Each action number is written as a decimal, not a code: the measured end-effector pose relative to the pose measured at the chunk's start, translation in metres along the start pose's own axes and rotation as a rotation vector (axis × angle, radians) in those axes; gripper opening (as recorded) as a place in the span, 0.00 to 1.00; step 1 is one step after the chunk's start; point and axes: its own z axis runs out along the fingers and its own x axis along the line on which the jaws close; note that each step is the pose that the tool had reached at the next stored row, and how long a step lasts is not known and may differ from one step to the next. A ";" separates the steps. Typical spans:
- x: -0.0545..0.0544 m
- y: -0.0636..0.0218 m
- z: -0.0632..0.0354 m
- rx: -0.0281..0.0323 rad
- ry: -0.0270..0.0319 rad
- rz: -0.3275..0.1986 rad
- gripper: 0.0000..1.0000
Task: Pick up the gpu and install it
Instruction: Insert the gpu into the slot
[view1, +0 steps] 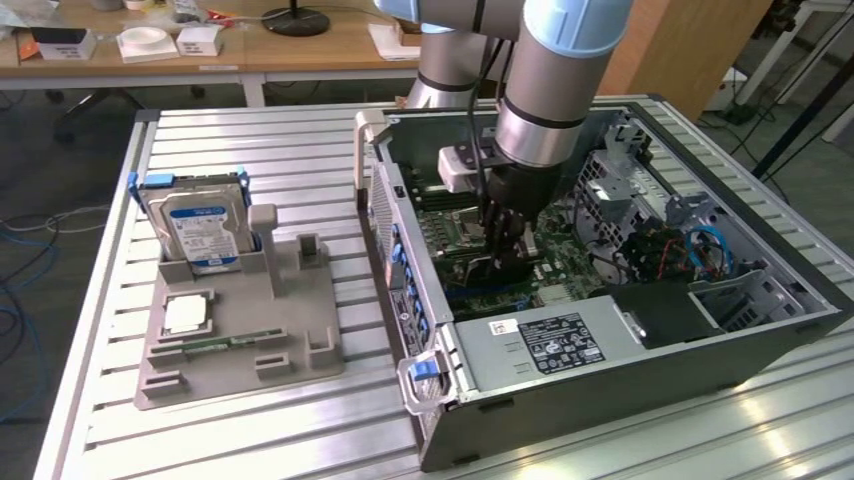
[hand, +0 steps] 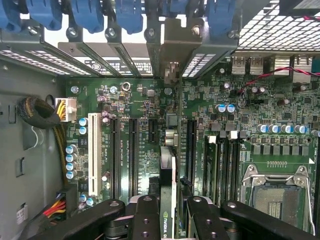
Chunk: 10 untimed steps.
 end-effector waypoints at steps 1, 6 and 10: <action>0.000 0.0000 0.0002 0.0001 -0.0002 0.000 0.26; 0.000 0.0000 0.0014 0.0001 0.0000 0.000 0.26; 0.000 -0.0001 0.0023 0.0002 -0.0003 0.000 0.26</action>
